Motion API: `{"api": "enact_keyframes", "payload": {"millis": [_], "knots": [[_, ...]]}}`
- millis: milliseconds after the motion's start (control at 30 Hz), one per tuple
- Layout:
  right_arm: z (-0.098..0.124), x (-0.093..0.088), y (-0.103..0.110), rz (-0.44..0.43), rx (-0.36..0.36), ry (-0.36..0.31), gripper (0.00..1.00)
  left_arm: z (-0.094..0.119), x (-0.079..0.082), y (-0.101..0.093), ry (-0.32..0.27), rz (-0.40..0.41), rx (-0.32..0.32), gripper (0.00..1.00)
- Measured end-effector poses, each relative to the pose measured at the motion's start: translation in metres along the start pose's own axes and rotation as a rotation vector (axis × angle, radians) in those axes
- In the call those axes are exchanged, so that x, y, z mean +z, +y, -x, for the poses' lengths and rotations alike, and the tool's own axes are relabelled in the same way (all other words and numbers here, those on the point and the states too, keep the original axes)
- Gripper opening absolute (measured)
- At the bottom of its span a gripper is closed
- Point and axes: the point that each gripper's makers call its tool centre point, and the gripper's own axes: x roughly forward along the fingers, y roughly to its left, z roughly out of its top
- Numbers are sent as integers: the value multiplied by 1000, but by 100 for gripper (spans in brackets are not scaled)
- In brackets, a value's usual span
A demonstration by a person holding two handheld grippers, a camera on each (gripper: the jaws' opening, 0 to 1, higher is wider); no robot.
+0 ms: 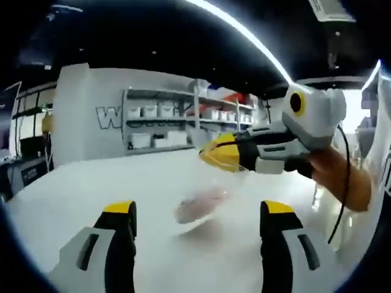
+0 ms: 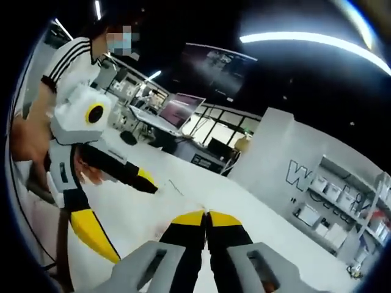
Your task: Open the resealable bag by pulling the two sides of the seal apart until the entire bag opening is separated and visibly accessible.
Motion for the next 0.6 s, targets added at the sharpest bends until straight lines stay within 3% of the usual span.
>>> {"api": "enact_keyframes", "payload": {"millis": [167,600], "knots": [[-3,1,-8,-31,18,-14,0,-1,-9,4,61,2,3,82],[-13,1,-27,-23,15,-13,0,3,-19,12,89,69,16,77]]}}
